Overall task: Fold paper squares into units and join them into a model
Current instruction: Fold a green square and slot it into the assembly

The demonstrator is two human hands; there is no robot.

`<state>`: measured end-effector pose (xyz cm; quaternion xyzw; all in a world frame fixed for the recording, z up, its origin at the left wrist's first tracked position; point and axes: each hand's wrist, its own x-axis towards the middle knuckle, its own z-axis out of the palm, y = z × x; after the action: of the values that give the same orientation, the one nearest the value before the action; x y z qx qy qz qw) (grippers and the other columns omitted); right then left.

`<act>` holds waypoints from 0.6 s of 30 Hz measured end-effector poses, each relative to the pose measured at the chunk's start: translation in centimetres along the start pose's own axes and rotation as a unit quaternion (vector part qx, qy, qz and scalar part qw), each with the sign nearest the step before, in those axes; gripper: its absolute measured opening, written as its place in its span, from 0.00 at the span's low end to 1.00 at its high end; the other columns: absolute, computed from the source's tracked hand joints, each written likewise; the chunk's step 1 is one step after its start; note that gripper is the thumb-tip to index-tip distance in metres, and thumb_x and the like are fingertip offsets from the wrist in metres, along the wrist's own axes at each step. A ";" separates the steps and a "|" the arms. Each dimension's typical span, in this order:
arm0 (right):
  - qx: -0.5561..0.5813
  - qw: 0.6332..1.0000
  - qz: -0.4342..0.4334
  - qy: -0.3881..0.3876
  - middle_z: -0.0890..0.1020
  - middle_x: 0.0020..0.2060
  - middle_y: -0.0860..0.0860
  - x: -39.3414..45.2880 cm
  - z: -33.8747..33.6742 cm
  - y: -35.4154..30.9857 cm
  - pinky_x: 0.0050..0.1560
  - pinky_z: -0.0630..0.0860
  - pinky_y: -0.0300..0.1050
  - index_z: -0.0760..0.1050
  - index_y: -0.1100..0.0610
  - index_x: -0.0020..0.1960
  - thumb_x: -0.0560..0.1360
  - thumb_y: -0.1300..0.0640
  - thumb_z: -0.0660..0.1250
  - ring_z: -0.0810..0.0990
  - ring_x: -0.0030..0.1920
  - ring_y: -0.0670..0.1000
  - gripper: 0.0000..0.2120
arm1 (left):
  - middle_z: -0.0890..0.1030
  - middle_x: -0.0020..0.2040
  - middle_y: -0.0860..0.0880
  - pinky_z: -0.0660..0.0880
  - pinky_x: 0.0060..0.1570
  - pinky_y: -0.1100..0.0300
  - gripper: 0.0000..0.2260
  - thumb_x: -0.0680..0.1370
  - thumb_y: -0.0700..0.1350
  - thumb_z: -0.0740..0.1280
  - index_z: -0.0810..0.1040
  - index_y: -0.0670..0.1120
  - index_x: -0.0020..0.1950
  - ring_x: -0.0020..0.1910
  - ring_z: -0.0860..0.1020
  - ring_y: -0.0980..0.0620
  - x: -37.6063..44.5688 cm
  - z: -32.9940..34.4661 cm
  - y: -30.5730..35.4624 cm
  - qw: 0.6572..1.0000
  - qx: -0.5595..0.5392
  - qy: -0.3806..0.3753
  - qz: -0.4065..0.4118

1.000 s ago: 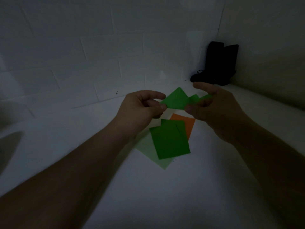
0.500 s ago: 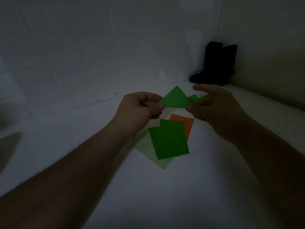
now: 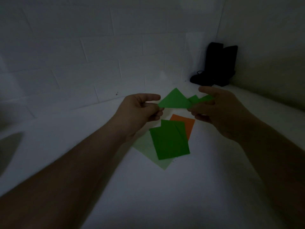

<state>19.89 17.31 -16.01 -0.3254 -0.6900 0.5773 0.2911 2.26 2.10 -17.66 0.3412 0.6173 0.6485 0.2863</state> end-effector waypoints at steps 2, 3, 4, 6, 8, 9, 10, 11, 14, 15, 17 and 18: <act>-0.010 1.000 -0.003 0.001 0.86 0.42 0.56 0.1 -0.1 0.2 0.51 0.84 0.51 0.65 0.56 0.77 0.73 0.68 0.73 0.86 0.44 0.54 0.36 | 0.86 0.45 0.37 0.84 0.52 0.55 0.13 0.80 0.31 0.66 0.79 0.43 0.62 0.42 0.84 0.49 0.0 0.0 0.0 1.000 -0.003 -0.003 -0.005; -0.013 1.000 -0.004 0.001 0.86 0.43 0.57 0.2 -0.1 0.4 0.53 0.84 0.53 0.64 0.56 0.77 0.73 0.68 0.73 0.86 0.46 0.55 0.36 | 0.86 0.45 0.37 0.84 0.52 0.55 0.13 0.80 0.31 0.66 0.79 0.43 0.63 0.41 0.84 0.49 0.0 0.0 -0.1 1.000 -0.002 -0.003 -0.007; -0.016 1.000 -0.004 0.002 0.86 0.44 0.58 0.2 -0.2 0.5 0.55 0.83 0.56 0.64 0.56 0.77 0.74 0.68 0.73 0.86 0.48 0.57 0.36 | 0.86 0.46 0.36 0.84 0.52 0.55 0.13 0.81 0.31 0.65 0.79 0.42 0.63 0.41 0.84 0.49 0.0 0.0 -0.1 1.000 -0.001 -0.002 -0.009; -0.021 1.000 0.000 0.009 0.85 0.45 0.59 0.2 -0.2 0.5 0.56 0.82 0.58 0.64 0.56 0.77 0.74 0.69 0.72 0.85 0.50 0.59 0.35 | 0.86 0.47 0.36 0.84 0.53 0.54 0.12 0.81 0.31 0.65 0.80 0.41 0.62 0.42 0.85 0.48 0.0 0.0 -0.2 1.000 0.006 0.002 -0.019; -0.028 0.999 0.002 0.016 0.85 0.45 0.59 0.2 -0.2 0.4 0.56 0.82 0.58 0.65 0.56 0.76 0.74 0.69 0.72 0.85 0.49 0.58 0.34 | 0.86 0.47 0.37 0.84 0.53 0.53 0.12 0.81 0.31 0.64 0.81 0.40 0.61 0.45 0.85 0.45 0.1 -0.1 -0.1 1.000 0.008 0.011 -0.027; -0.034 0.999 0.001 0.016 0.85 0.44 0.59 0.2 -0.2 0.4 0.56 0.83 0.57 0.66 0.56 0.75 0.73 0.69 0.72 0.85 0.49 0.58 0.33 | 0.86 0.48 0.37 0.84 0.53 0.52 0.12 0.81 0.31 0.63 0.82 0.40 0.59 0.46 0.85 0.44 0.1 -0.1 0.0 0.999 0.002 0.016 -0.034; -0.040 0.999 0.000 0.015 0.85 0.45 0.59 0.1 -0.1 0.4 0.56 0.83 0.57 0.67 0.56 0.75 0.73 0.69 0.72 0.85 0.49 0.59 0.33 | 0.86 0.49 0.37 0.83 0.54 0.52 0.13 0.81 0.31 0.61 0.83 0.40 0.58 0.47 0.85 0.43 0.1 -0.1 0.1 0.999 -0.010 0.018 -0.044; -0.046 0.999 0.000 0.013 0.84 0.45 0.59 0.1 -0.1 0.4 0.56 0.83 0.58 0.68 0.56 0.74 0.73 0.69 0.73 0.85 0.50 0.60 0.32 | 0.86 0.51 0.37 0.83 0.56 0.51 0.14 0.81 0.31 0.60 0.83 0.40 0.58 0.48 0.84 0.42 0.0 -0.1 0.3 0.998 -0.019 0.016 -0.054; -0.056 0.998 -0.001 0.015 0.84 0.45 0.60 0.2 0.0 0.6 0.54 0.83 0.58 0.69 0.56 0.73 0.73 0.68 0.74 0.85 0.49 0.61 0.31 | 0.85 0.52 0.41 0.82 0.57 0.52 0.10 0.81 0.36 0.64 0.84 0.42 0.57 0.49 0.84 0.44 -0.2 0.2 0.5 0.999 -0.016 -0.014 -0.046; -0.055 0.998 0.000 0.017 0.84 0.44 0.60 0.2 0.0 0.7 0.53 0.84 0.56 0.70 0.56 0.72 0.72 0.69 0.74 0.85 0.48 0.60 0.31 | 0.85 0.52 0.41 0.82 0.56 0.53 0.08 0.81 0.39 0.67 0.85 0.43 0.55 0.48 0.83 0.46 -0.3 0.2 0.4 0.999 -0.009 -0.022 -0.038; -0.050 0.999 0.002 0.019 0.84 0.43 0.59 0.3 0.0 0.7 0.52 0.84 0.55 0.70 0.55 0.71 0.72 0.69 0.74 0.85 0.45 0.57 0.30 | 0.85 0.52 0.39 0.83 0.51 0.57 0.07 0.78 0.43 0.72 0.85 0.43 0.55 0.45 0.83 0.49 -0.3 0.1 0.2 0.999 0.029 -0.027 -0.021; -0.049 0.999 0.001 0.018 0.84 0.43 0.60 0.2 0.0 0.7 0.51 0.84 0.55 0.71 0.55 0.71 0.72 0.69 0.74 0.84 0.44 0.57 0.30 | 0.85 0.52 0.38 0.82 0.48 0.59 0.09 0.77 0.42 0.74 0.85 0.42 0.56 0.44 0.83 0.49 -0.1 0.1 -0.1 0.999 0.048 -0.022 -0.014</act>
<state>19.85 17.60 -16.72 -0.3502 -0.7119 0.5372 0.2863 2.39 2.04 -17.74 0.3604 0.6458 0.6063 0.2923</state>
